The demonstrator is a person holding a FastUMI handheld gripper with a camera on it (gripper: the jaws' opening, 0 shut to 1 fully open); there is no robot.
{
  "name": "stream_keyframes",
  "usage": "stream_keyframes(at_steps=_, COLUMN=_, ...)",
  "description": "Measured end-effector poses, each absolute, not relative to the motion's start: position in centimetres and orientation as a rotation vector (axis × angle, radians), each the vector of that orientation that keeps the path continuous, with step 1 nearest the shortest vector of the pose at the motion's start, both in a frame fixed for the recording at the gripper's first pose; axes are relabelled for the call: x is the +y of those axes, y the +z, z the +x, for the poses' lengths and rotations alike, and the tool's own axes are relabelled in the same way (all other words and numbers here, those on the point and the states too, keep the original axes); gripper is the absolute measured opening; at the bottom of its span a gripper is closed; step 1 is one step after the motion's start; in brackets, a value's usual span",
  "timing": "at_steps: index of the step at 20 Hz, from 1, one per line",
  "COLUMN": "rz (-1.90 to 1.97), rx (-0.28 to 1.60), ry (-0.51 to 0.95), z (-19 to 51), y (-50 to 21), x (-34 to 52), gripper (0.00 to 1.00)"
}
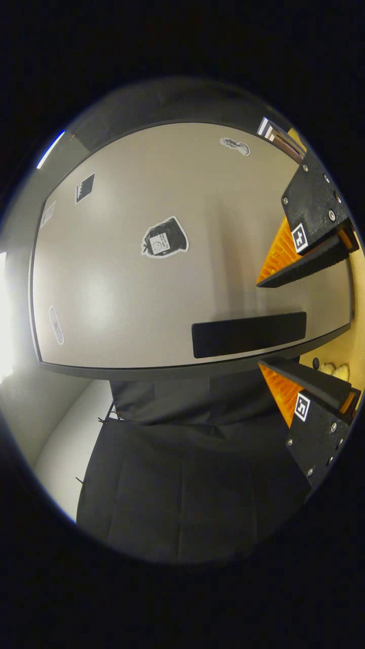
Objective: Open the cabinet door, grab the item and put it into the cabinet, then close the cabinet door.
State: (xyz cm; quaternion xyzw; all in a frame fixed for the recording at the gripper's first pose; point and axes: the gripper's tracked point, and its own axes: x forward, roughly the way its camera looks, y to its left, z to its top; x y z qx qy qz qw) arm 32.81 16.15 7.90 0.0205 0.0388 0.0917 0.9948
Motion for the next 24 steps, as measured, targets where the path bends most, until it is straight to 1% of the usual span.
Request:
stream_keyframes(at_steps=1, rz=0.026, rx=0.088, ry=0.184, z=33.3, y=7.7, x=16.4, gripper=0.79)
stream_keyframes(at_steps=2, rz=0.008, rx=0.106, ry=0.17, z=33.5, y=7.3, x=16.4, gripper=0.76)
stream_keyframes(at_steps=4, rz=-0.035, rx=0.065, ry=0.164, z=33.8, y=8.0, x=16.7, gripper=0.64)
stream_keyframes(at_steps=5, rz=-0.064, rx=0.061, ry=0.161, z=33.9, y=8.0, x=16.8, gripper=0.53)
stream_keyframes(at_steps=6, rz=-0.082, rx=0.055, ry=0.153, z=33.6, y=7.9, x=16.8, gripper=0.45)
stream_keyframes(at_steps=7, rz=-0.082, rx=0.064, ry=0.151, z=33.6, y=7.8, x=16.9, gripper=0.34)
stream_keyframes(at_steps=9, rz=-0.054, rx=0.082, ry=0.163, z=33.5, y=7.8, x=16.8, gripper=0.28)
stream_keyframes(at_steps=12, rz=-0.071, rx=0.099, ry=0.185, z=33.1, y=7.8, x=16.7, gripper=0.26)
stream_keyframes(at_steps=16, rz=-0.041, rx=0.122, ry=0.221, z=31.7, y=7.9, x=16.8, gripper=0.25)
stream_keyframes(at_steps=24, rz=-0.031, rx=0.114, ry=0.241, z=28.5, y=8.8, x=16.0, gripper=0.25)
